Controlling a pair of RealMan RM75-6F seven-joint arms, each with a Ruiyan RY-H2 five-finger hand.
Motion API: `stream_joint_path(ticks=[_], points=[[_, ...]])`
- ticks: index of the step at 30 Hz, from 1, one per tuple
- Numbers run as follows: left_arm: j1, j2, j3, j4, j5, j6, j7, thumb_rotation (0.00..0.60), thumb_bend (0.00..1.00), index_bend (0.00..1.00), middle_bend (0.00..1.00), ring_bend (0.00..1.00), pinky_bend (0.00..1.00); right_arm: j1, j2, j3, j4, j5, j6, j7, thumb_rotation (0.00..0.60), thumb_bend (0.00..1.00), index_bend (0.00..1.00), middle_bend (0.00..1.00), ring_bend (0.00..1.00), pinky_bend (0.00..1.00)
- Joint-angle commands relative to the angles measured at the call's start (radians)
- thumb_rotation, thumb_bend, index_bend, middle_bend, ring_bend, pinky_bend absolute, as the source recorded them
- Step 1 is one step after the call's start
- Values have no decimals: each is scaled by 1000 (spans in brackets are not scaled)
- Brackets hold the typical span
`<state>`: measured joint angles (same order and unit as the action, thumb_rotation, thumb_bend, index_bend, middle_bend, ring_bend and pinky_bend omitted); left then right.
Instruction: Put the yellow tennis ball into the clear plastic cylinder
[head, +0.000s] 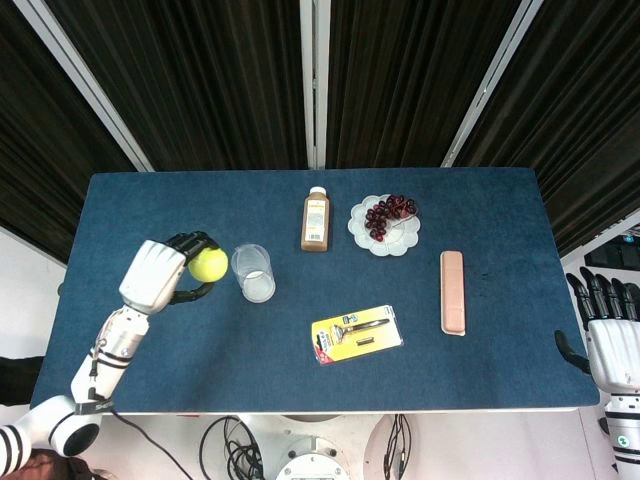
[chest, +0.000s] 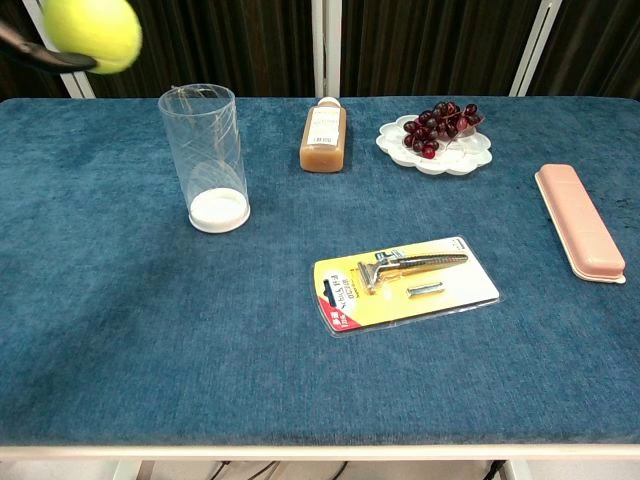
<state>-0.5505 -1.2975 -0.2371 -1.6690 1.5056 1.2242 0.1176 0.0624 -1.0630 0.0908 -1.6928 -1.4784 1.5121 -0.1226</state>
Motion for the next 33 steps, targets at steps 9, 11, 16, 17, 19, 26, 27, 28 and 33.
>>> stream_joint_path(ticks=[9,11,16,17,19,26,27,28,33], points=[[-92,-156,-13,113,-51,-51,22,600,266,542,536,567,857,2,-9,-4,10,-2,-5,16,600,290,0,0,0,0],[-95,-161,-12,121,-53,-50,19,600,263,527,527,554,851,2,-13,-1,17,0,-2,21,600,291,0,0,0,0],[-101,-175,-11,146,-49,-34,-7,600,250,411,486,504,819,5,-16,3,27,4,-5,30,600,292,0,0,0,0],[-104,-172,-5,145,-53,-46,-16,600,238,352,455,463,774,6,-17,3,28,4,-7,30,600,292,0,0,0,0],[-109,-160,6,139,-59,-74,-43,600,210,216,347,327,628,8,-19,3,27,3,-9,33,600,292,0,0,0,0],[-113,-142,18,151,-43,-75,-122,600,160,71,93,22,241,7,-21,2,25,1,-7,28,600,291,0,0,0,0],[-111,-140,18,152,-39,-66,-131,600,158,68,87,15,226,7,-21,3,25,3,-6,28,600,292,0,0,0,0],[-109,-137,19,152,-35,-60,-138,600,157,67,85,14,220,7,-21,3,25,4,-7,27,600,292,0,0,0,0],[-100,-115,25,140,-23,-35,-149,600,149,67,85,14,216,10,-22,1,23,4,-12,22,600,292,0,0,0,0]])
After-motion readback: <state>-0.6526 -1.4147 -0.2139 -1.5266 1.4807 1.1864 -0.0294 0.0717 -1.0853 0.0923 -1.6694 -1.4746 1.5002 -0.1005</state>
